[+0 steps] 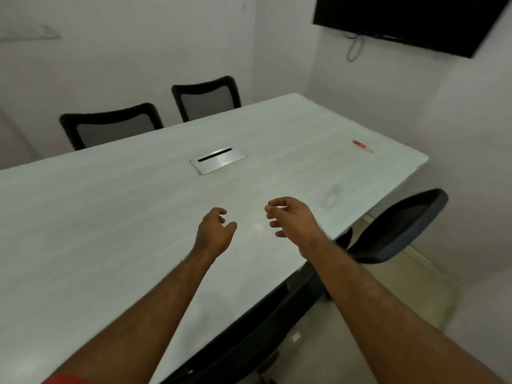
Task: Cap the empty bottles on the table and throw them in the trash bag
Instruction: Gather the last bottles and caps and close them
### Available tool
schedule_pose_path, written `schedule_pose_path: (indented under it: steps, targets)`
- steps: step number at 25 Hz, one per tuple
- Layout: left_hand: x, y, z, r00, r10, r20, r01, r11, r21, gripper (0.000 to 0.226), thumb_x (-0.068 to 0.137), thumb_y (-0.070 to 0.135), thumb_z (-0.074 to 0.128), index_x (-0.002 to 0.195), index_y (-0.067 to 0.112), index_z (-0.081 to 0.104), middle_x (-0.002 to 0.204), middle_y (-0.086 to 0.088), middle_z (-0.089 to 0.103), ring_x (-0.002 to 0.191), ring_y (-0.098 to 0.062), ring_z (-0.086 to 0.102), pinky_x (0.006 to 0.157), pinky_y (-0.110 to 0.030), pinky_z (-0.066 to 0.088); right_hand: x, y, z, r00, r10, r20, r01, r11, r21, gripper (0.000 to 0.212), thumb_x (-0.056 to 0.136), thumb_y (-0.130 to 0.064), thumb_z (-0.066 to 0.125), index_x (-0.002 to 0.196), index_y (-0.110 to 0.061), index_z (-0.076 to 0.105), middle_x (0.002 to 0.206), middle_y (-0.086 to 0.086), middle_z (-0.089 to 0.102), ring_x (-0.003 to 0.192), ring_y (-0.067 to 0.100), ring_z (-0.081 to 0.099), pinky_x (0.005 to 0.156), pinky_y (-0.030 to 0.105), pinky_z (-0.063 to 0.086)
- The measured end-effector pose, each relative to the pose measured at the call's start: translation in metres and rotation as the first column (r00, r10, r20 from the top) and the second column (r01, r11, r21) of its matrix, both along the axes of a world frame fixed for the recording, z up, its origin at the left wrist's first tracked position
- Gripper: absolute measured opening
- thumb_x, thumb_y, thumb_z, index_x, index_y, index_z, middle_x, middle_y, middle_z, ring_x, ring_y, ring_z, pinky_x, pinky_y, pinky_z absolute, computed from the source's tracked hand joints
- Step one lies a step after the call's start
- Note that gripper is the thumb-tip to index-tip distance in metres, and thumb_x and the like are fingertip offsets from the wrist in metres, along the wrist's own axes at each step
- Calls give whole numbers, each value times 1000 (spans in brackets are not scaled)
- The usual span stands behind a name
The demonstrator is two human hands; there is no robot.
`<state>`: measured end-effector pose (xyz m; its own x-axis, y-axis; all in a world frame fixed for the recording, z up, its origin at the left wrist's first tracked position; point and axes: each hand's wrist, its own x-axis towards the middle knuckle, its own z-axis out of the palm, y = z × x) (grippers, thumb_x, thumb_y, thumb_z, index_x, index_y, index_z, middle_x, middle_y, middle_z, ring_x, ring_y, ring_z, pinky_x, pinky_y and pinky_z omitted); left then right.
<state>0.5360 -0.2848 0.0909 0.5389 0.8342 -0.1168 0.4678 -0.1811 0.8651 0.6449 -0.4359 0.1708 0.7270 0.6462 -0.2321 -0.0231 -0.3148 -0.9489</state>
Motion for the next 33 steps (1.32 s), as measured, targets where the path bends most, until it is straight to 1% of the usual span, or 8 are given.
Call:
schedule_pose_path:
  steps: [7, 11, 15, 19, 23, 27, 30, 33]
  targets:
    - [73, 14, -40, 957, 189, -219, -178, 982, 70, 43, 85, 20, 65, 124, 10, 53, 121, -12, 58, 109, -29, 58, 83, -26, 40, 118, 46, -17, 951, 304, -46, -307, 947, -89, 19, 92, -26, 67, 106, -14, 68, 94, 5, 69, 81, 18, 63, 71, 32, 53]
    - [117, 38, -78, 904, 284, -318, -265, 959, 105, 55, 86, 19, 62, 135, 5, 42, 134, -17, 50, 119, -36, 54, 94, -37, 43, 167, 75, -57, 919, 382, -93, -393, 906, -156, 19, 92, -27, 66, 105, -14, 69, 98, 6, 70, 83, 18, 64, 75, 33, 54]
    - [162, 77, -129, 783, 387, -487, -369, 919, 138, 65, 88, 23, 58, 143, 3, 29, 138, -21, 41, 120, -39, 51, 90, -43, 48, 215, 112, -120, 888, 423, -179, -456, 861, -225, 14, 92, -27, 65, 99, -16, 69, 97, 6, 70, 83, 19, 65, 76, 34, 55]
    - [183, 99, -151, 692, 384, -612, -293, 923, 248, 37, 95, 13, 46, 131, 5, 48, 129, -22, 46, 112, -37, 53, 85, -40, 49, 236, 134, -158, 874, 411, -259, -470, 852, -233, 11, 92, -27, 65, 97, -17, 69, 94, 6, 70, 80, 19, 65, 76, 36, 56]
    - [227, 83, -141, 820, 321, -474, -317, 944, 92, 27, 86, 13, 58, 112, 8, 63, 115, -14, 58, 101, -31, 61, 76, -30, 46, 262, 129, -168, 908, 295, -299, -374, 891, -256, 8, 93, -24, 65, 95, -17, 67, 90, 5, 70, 76, 18, 65, 70, 35, 55]
    - [310, 34, -119, 943, 220, -251, -254, 961, -109, 23, 74, 20, 69, 95, 15, 61, 91, -5, 64, 81, -21, 61, 67, -25, 42, 311, 92, -170, 958, 105, -267, -182, 942, -284, 13, 91, -26, 66, 97, -15, 68, 86, 6, 71, 75, 19, 67, 66, 35, 57]
    - [380, 8, -108, 976, 147, -158, -175, 968, -181, 17, 76, 21, 68, 92, 17, 63, 84, -2, 63, 73, -19, 60, 64, -25, 47, 370, 56, -177, 980, -159, -116, 113, 939, -325, 21, 87, -33, 70, 97, -16, 65, 86, 5, 68, 80, 24, 67, 80, 44, 60]
    - [435, -4, -106, 985, 68, -158, -104, 967, -234, 16, 80, 25, 68, 94, 18, 67, 79, 3, 62, 71, -15, 60, 59, -23, 45, 420, 32, -188, 926, -376, -15, 337, 847, -411, 49, 79, -44, 76, 116, -20, 54, 113, 9, 64, 102, 32, 65, 91, 45, 55]
